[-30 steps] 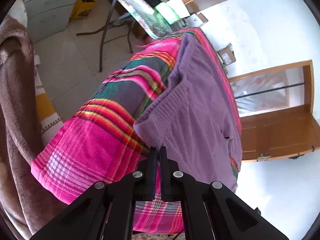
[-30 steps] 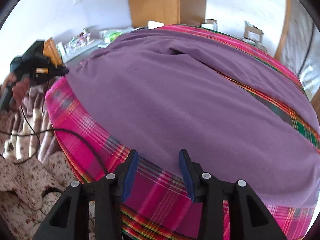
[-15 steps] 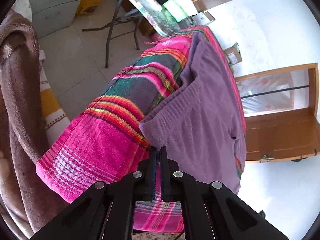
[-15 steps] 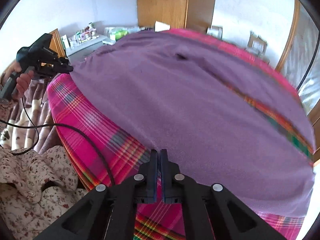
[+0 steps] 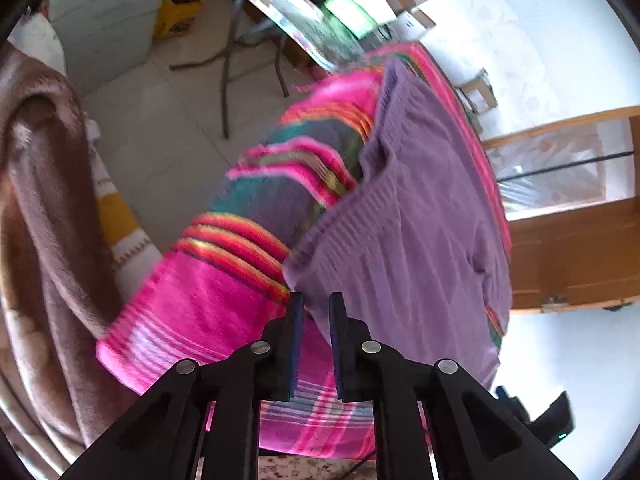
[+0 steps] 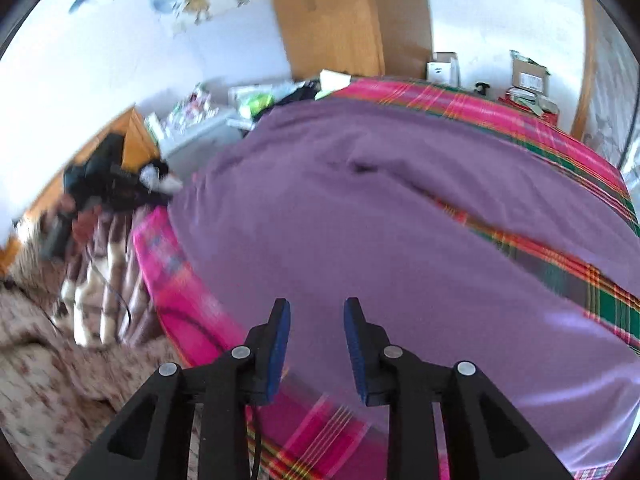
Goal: Fold clothes
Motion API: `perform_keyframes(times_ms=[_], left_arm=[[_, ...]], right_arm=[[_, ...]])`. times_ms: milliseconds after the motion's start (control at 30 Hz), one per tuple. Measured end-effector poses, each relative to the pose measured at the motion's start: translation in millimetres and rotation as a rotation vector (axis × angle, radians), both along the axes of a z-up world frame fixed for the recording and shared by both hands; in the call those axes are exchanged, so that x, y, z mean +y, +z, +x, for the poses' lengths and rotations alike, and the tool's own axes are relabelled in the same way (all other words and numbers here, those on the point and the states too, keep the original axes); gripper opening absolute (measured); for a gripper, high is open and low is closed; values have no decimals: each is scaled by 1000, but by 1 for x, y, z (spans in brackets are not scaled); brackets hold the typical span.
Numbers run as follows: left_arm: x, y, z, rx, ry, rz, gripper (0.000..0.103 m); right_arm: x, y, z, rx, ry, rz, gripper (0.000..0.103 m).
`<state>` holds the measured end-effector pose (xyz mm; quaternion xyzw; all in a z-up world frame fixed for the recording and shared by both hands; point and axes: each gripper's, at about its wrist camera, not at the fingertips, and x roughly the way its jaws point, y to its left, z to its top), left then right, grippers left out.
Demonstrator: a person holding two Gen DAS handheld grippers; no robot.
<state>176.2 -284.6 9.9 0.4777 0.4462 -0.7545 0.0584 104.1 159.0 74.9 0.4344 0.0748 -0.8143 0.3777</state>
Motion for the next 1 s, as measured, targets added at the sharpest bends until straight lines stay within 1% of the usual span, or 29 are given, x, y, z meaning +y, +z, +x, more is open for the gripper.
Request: perform_keyframes(times_ms=[33, 67, 100, 133, 167, 233, 267, 333, 400, 433, 500, 600, 667, 733, 833, 900, 1000], left_arm=[[-4, 5, 2, 1, 11, -14, 13], [-9, 11, 4, 11, 31, -28, 15], [-14, 16, 5, 27, 45, -44, 23], [-18, 22, 3, 40, 62, -63, 26], [-21, 28, -1, 46, 75, -89, 28], [-22, 39, -17, 55, 57, -143, 28], [-20, 45, -29, 64, 38, -187, 28], [-15, 56, -55, 73, -10, -289, 28], [-4, 64, -84, 86, -74, -375, 28], [1, 67, -100, 97, -119, -403, 28], [11, 71, -130, 112, -172, -450, 28], [26, 69, -174, 111, -258, -467, 28], [35, 64, -200, 92, -305, -486, 28], [45, 57, -222, 65, -350, -507, 28], [54, 47, -251, 40, -407, -554, 28], [57, 39, -270, 25, -435, -594, 28], [54, 29, -291, 11, -455, -626, 28]], right_arm=[[3, 4, -8, -3, -21, -14, 28], [5, 6, -18, -2, -46, -19, 28], [7, 9, -28, 4, -73, -20, 28], [9, 10, -36, 9, -92, -25, 28], [12, 11, -45, 10, -112, -36, 28], [14, 11, -68, -1, -165, -54, 30], [15, 10, -80, -7, -186, -53, 32], [15, 7, -106, -11, -228, -41, 32], [13, 5, -127, -13, -255, -29, 32], [11, 3, -136, -12, -260, -22, 32], [4, -1, -154, -4, -264, 2, 32], [-5, -9, -178, 0, -267, 27, 33], [-12, -16, -190, -2, -266, 43, 38], [-20, -24, -203, 0, -250, 73, 41], [-32, -29, -221, 24, -229, 105, 42], [-39, -30, -232, 50, -214, 124, 42], [-53, -30, -252, 71, -194, 145, 46]])
